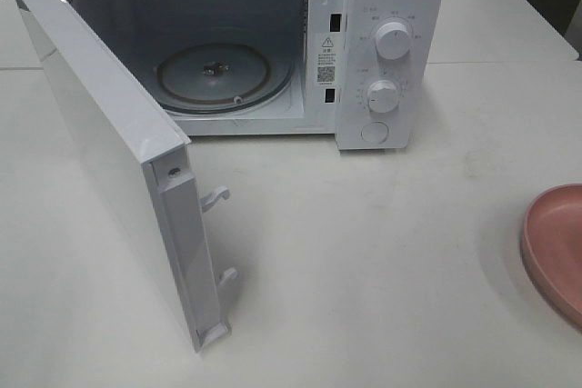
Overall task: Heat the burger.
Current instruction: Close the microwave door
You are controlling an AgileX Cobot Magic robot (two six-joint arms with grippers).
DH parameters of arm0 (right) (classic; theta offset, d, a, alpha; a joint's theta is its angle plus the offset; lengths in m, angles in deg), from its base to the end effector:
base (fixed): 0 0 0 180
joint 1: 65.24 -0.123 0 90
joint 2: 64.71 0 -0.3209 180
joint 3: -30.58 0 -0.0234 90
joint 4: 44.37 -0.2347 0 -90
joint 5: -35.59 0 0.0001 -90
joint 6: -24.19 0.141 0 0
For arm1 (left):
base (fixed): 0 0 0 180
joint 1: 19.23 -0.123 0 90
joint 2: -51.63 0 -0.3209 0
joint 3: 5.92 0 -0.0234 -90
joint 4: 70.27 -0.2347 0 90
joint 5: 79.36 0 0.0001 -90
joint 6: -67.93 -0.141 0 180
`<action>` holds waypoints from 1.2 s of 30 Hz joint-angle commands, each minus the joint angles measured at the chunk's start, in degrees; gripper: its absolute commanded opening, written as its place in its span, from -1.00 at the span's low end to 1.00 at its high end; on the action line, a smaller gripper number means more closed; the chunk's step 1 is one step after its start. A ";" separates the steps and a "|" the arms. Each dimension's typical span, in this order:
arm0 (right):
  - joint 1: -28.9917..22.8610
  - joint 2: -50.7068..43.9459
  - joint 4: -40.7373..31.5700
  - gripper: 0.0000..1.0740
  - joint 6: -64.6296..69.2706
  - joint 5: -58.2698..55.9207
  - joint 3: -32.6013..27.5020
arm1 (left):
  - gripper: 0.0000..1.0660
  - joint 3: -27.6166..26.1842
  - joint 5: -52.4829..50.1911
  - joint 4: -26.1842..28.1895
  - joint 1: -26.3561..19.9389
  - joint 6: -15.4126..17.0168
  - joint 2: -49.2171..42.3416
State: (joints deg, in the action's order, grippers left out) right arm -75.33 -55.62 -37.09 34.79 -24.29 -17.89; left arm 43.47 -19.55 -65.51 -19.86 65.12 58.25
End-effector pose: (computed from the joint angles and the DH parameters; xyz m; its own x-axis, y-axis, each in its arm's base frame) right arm -0.0040 -0.0164 0.2551 -0.4568 0.0406 -0.8887 -0.0232 0.9981 0.0575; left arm -0.0105 -0.0102 0.2495 -0.4338 0.0024 -0.9010 0.0568 0.9981 -0.0247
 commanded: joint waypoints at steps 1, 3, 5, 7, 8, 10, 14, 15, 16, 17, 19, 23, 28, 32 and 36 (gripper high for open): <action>1.26 -2.29 0.00 0.42 -0.40 0.34 -0.11 | 0.88 0.17 -0.52 0.23 -0.23 0.00 -1.32; 2.52 -4.01 0.00 0.42 -0.46 0.34 -0.11 | 0.88 0.17 -0.52 0.23 -0.23 0.00 -1.32; 2.64 -4.01 0.00 0.42 -0.46 0.34 -0.11 | 0.88 0.17 -0.52 0.29 -0.23 0.00 -1.26; 2.64 -4.01 0.00 0.41 -0.46 0.34 -0.11 | 0.88 0.17 -0.52 0.29 -0.23 0.00 -1.26; 2.64 -4.01 0.00 0.41 -0.46 0.34 -0.11 | 0.88 0.17 -0.52 0.23 -0.23 0.06 -1.26; 2.64 -4.01 0.00 0.40 -0.40 0.34 -0.11 | 0.88 0.17 -0.52 0.23 -0.23 0.00 -1.26; 2.64 -4.01 0.06 0.40 -0.34 0.34 -0.11 | 0.88 0.17 -0.52 0.23 -0.23 0.00 -1.26; 2.64 -4.01 0.06 0.40 -0.34 0.34 -0.11 | 0.88 0.17 -0.52 0.23 -0.23 0.00 -1.26; 2.64 -4.01 0.06 0.40 -0.34 0.34 -0.11 | 0.88 0.17 -0.52 0.23 -0.23 0.00 -1.26; 2.64 -4.01 0.06 0.40 -0.34 0.34 -0.11 | 0.88 0.17 -0.52 0.23 -0.23 0.00 -1.26; 2.64 -4.01 0.06 0.40 -0.34 0.34 -0.11 | 0.88 0.17 -0.52 0.23 -0.23 0.00 -1.26; 2.64 -4.01 0.11 0.40 -0.34 0.34 -0.11 | 0.88 0.17 -0.52 0.23 -0.23 0.00 -1.26; 2.64 -4.01 0.11 0.40 -0.34 0.34 -0.11 | 0.88 0.17 -0.52 0.23 -0.23 0.00 -1.26; 2.64 -4.01 0.11 0.40 -0.29 0.34 -0.11 | 0.88 0.17 -0.52 0.23 -0.23 0.00 -1.26; 2.64 -4.01 0.11 0.40 -0.29 0.34 -0.11 | 0.88 0.17 -0.52 0.23 -0.23 0.00 -1.26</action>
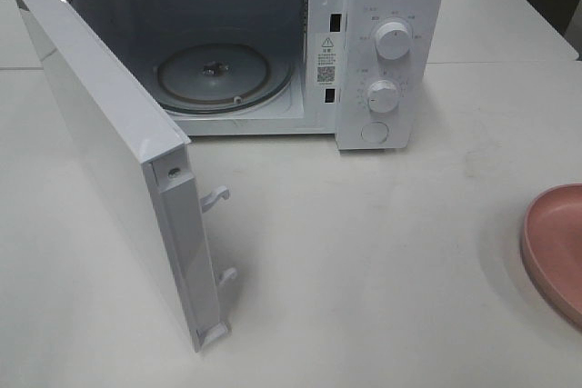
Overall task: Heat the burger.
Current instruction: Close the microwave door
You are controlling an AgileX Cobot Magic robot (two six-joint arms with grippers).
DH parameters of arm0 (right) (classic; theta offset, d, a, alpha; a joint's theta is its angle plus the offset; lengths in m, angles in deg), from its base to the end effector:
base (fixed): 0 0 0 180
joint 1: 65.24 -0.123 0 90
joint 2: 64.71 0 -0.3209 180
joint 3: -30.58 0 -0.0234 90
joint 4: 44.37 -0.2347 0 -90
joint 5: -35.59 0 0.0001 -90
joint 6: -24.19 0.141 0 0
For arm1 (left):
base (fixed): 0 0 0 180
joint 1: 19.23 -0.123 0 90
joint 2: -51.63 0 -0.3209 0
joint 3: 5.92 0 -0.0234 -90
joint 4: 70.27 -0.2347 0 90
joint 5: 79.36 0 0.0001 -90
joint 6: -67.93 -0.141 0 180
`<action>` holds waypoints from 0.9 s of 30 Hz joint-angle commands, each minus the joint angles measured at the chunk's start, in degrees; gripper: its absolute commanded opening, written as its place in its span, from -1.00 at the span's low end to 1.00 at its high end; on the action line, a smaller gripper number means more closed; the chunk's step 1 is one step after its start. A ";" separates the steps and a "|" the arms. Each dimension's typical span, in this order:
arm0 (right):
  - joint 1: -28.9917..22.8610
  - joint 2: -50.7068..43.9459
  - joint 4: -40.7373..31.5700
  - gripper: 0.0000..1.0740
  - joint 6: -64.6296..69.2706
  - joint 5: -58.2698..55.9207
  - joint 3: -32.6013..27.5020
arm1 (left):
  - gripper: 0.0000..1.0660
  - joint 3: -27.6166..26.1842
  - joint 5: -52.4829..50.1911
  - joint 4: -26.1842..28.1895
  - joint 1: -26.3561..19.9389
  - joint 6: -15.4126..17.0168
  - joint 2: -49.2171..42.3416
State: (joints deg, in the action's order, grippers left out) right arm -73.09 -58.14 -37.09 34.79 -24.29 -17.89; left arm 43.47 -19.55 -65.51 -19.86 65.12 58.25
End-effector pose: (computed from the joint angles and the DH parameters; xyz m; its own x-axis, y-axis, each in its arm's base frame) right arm -0.0104 -0.0170 0.2547 -0.4157 0.0638 -0.9073 0.0131 0.9979 0.0641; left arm -0.0105 -0.0102 0.2495 -0.4338 0.0024 -0.9010 0.0568 0.9981 -0.0247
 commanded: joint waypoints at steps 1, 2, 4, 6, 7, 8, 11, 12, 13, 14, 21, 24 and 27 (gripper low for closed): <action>0.40 -1.49 0.11 0.40 -0.29 0.34 -0.11 | 0.88 0.17 -0.52 0.23 -0.23 0.00 -1.26; 0.40 -1.49 0.11 0.40 -0.29 0.34 -0.11 | 0.88 0.17 -0.52 0.23 -0.23 0.00 -1.26; 0.40 -1.49 0.11 0.40 -0.29 0.34 -0.11 | 0.88 0.17 -0.52 0.23 -0.23 0.00 -1.26; 0.40 -1.49 0.11 0.40 -0.29 0.34 -0.11 | 0.88 0.17 -0.52 0.23 -0.23 0.00 -1.26; 0.40 -1.49 0.11 0.40 -0.29 0.34 -0.11 | 0.88 0.17 -0.52 0.29 -0.23 0.06 -1.26; 0.40 -1.49 0.11 0.40 -0.29 0.34 -0.11 | 0.88 0.17 -0.52 0.29 -0.23 0.06 -1.26; 0.40 -1.49 0.11 0.40 -0.29 0.34 -0.11 | 0.88 0.17 -0.52 0.80 -0.23 0.06 -1.26; 0.40 -1.49 0.11 0.40 -0.29 0.34 -0.11 | 0.88 0.17 -0.52 0.92 -0.23 0.06 -1.26; 0.40 -1.49 0.11 0.40 -0.29 0.34 -0.11 | 0.88 0.17 -0.52 0.92 -0.23 0.06 -1.26; 0.40 -1.49 0.11 0.40 -0.29 0.34 -0.11 | 0.88 0.17 -0.52 0.92 -0.23 0.06 -1.26; 0.40 -1.49 0.11 0.40 -0.29 0.34 -0.11 | 0.86 -1.03 -2.06 0.92 -0.23 0.29 -0.34; 0.40 -1.49 0.11 0.40 -0.29 0.34 -0.11 | 0.84 -1.49 -3.72 0.92 -0.23 0.29 1.09; 0.40 -1.49 0.11 0.40 -0.29 0.34 -0.11 | 0.81 -1.49 -5.79 1.03 -0.23 0.29 4.41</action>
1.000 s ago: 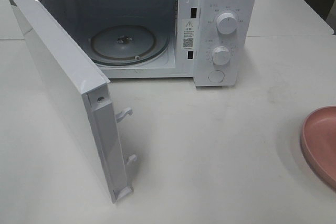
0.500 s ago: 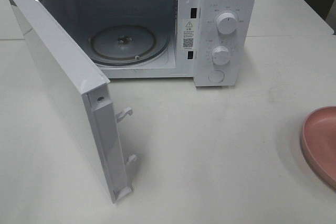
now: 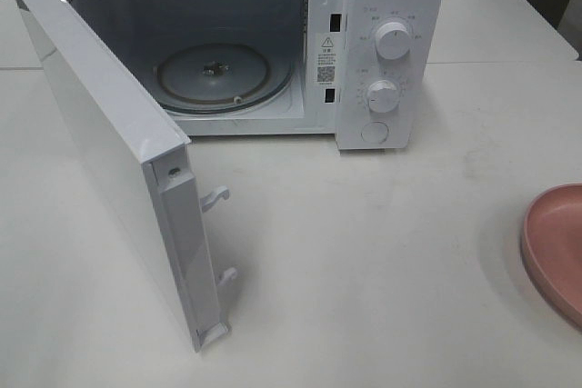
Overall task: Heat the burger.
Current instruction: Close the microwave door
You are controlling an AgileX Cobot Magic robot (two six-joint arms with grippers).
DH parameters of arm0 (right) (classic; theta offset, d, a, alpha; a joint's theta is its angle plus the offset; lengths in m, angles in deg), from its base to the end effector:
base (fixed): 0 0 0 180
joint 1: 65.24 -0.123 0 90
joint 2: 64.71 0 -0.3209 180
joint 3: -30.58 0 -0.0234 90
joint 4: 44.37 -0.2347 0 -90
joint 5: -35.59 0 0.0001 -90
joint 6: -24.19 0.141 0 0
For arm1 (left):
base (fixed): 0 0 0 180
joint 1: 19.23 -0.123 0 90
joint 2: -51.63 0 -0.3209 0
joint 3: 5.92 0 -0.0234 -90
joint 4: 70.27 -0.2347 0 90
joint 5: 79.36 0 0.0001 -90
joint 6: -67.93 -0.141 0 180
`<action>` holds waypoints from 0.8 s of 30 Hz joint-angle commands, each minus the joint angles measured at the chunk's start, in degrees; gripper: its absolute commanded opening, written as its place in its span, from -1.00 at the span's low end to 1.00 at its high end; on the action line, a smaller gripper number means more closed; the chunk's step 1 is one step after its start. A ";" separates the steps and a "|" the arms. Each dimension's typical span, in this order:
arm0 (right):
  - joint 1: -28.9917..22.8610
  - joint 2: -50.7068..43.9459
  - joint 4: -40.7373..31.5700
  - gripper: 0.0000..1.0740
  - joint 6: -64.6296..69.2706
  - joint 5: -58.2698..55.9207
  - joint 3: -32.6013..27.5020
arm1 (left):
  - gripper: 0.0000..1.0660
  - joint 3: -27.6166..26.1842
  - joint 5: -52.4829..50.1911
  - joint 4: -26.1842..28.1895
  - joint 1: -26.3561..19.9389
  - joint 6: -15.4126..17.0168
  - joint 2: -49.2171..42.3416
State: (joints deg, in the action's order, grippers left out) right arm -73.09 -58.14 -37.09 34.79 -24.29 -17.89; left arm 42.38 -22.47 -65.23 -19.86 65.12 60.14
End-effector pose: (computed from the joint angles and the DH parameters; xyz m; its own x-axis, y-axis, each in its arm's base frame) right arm -0.0104 -0.0170 0.2547 -0.4157 0.0638 -0.9073 0.0131 0.9979 0.0641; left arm -0.0048 -0.0104 0.2622 -0.4002 -0.0035 -0.9164 0.0568 0.9980 -0.0286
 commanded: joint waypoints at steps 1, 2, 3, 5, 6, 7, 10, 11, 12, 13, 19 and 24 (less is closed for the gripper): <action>0.40 -1.49 0.11 0.40 -0.29 0.34 -0.11 | 0.75 -0.40 -4.35 0.80 -0.23 0.29 4.81; 0.40 -1.49 0.11 0.40 -0.29 0.34 -0.11 | 0.75 -0.40 -4.35 0.80 -0.23 0.29 4.81; 0.40 -1.49 0.11 0.40 -0.29 0.34 -0.11 | 0.61 -0.40 -6.59 0.86 -0.23 0.29 7.16; 0.40 -1.49 0.11 0.40 -0.29 0.34 -0.11 | 0.49 -0.40 -7.85 0.86 -0.23 0.63 8.48; 0.40 -1.49 0.11 0.40 -0.29 0.34 -0.11 | 0.19 -0.34 -9.91 0.80 -0.23 1.66 10.94; 0.40 -1.49 0.11 0.40 -0.29 0.34 -0.11 | 0.19 -0.34 -9.91 0.80 -0.23 1.66 10.94; 0.40 -1.49 0.11 0.40 -0.29 0.34 -0.11 | -0.31 -0.06 -13.58 0.80 -0.23 1.83 15.58; 0.40 -1.49 0.11 0.40 -0.29 0.34 -0.11 | -0.64 0.00 -15.87 0.80 -0.23 1.83 18.56; 0.40 -1.49 0.11 0.40 -0.29 0.34 -0.11 | -0.82 0.00 -17.02 0.80 -0.23 1.83 20.23; 0.40 -1.49 0.11 0.40 -0.29 0.34 -0.11 | -0.82 0.00 -17.02 0.80 -0.23 1.83 20.23; 0.40 -1.49 0.11 0.40 -0.29 0.34 -0.11 | -1.00 0.23 -28.59 0.86 -0.23 -0.63 29.91; 0.40 -1.49 0.11 0.40 -0.29 0.34 -0.11 | -1.00 3.44 -40.45 2.18 -0.23 -2.69 34.66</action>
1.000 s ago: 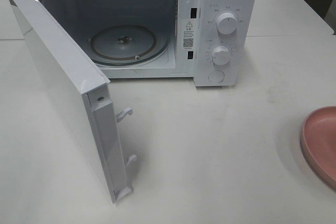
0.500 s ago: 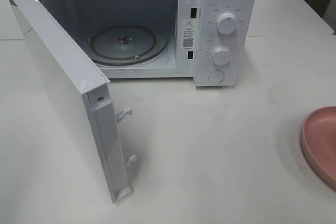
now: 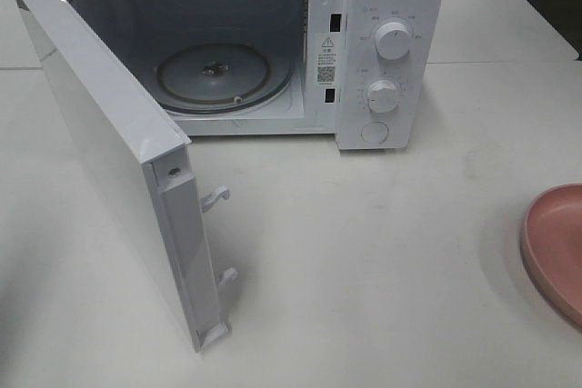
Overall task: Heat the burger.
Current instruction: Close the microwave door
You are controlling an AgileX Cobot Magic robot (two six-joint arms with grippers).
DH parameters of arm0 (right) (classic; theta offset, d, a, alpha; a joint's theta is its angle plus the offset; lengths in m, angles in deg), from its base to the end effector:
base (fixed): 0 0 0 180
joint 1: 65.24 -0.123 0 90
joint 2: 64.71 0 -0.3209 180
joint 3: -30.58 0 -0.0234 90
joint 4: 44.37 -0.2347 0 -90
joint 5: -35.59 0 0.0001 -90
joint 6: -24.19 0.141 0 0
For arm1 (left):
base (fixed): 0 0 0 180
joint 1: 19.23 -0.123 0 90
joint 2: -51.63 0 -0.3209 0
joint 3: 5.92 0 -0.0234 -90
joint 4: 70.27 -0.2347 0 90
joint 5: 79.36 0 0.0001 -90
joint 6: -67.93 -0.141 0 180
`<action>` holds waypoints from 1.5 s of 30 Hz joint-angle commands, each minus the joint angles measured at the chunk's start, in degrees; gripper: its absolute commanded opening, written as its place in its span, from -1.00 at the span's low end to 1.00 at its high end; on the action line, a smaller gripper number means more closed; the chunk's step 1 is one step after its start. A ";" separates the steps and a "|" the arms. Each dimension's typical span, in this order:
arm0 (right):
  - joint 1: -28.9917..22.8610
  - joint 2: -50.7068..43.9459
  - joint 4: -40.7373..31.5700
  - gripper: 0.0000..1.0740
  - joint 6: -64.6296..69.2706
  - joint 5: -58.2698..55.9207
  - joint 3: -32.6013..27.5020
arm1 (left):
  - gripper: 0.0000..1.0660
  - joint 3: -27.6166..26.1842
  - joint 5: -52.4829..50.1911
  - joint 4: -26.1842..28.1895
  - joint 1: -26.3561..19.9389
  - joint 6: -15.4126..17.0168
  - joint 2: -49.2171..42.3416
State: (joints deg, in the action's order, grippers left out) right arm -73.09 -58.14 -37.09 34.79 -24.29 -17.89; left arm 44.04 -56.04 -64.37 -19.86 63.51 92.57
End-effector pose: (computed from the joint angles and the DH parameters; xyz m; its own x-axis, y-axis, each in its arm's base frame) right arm -0.0104 -0.0170 0.2547 -0.4157 0.0638 -0.9073 0.0131 0.9979 0.0641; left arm 0.1212 -0.0044 0.2953 -0.4089 -0.0220 -0.9123 0.0190 0.9993 -0.0326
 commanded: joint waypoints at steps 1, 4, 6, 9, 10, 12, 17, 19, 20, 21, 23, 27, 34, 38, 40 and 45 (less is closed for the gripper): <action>0.40 -1.49 0.11 0.40 -0.29 0.34 -0.11 | -1.00 3.67 -10.66 2.81 -0.23 -1.09 4.07; 0.40 -1.49 0.11 0.40 -0.29 0.34 -0.11 | -1.00 4.81 -12.83 3.38 -0.23 -1.09 5.04; 0.40 -1.49 0.11 0.40 -0.29 0.34 -0.11 | -1.00 9.34 -21.03 3.78 0.17 -1.09 8.82; 0.40 -1.49 0.11 0.40 -0.29 0.34 -0.11 | -1.00 10.60 -23.32 3.78 0.69 -1.09 9.91; 0.40 -1.49 0.11 0.40 -0.29 0.34 -0.11 | -1.00 12.72 -28.53 3.44 1.72 -1.09 12.20; 0.40 -1.49 0.11 0.40 -0.29 0.34 -0.11 | -1.00 15.01 -34.66 3.15 3.15 -1.09 14.44; 0.40 -1.49 0.11 0.40 -0.29 0.34 -0.11 | -1.00 17.30 -46.35 1.20 7.85 -0.46 21.89; 0.40 -1.49 0.11 0.40 -0.29 0.34 -0.11 | -1.00 17.30 -49.16 -0.92 9.68 0.06 25.44; 0.40 -1.49 0.11 0.40 -0.29 0.34 -0.11 | -1.00 17.30 -50.76 -1.78 10.54 0.63 27.44; 0.40 -1.49 0.11 0.40 -0.29 0.34 -0.11 | -1.00 17.30 -50.76 -1.78 10.54 0.63 27.44; 0.40 -1.49 0.17 0.40 -0.29 0.34 -0.11 | -1.00 17.30 -57.47 -3.55 12.78 4.07 34.78; 0.40 -1.49 0.17 0.40 -0.29 0.34 -0.11 | -1.00 17.30 -62.68 -7.10 13.64 6.70 38.79; 0.40 -1.49 0.17 0.40 -0.23 0.34 -0.11 | -1.00 16.44 -72.99 -15.07 14.67 12.83 46.64; 0.40 -1.49 0.17 0.40 -0.23 0.34 -0.11 | -1.00 13.98 -73.91 -15.70 17.42 13.12 51.11; 0.40 -1.49 0.17 0.40 -0.23 0.34 -0.11 | -1.00 13.35 -73.97 -15.70 18.22 13.12 51.97; 0.40 -1.49 0.17 0.40 -0.23 0.34 -0.11 | -1.00 10.37 -74.26 -13.69 21.49 13.06 55.69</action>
State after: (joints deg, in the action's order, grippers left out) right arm -73.09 -58.14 -37.09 34.79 -24.29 -17.89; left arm 55.15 -129.21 -77.95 1.22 76.12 148.21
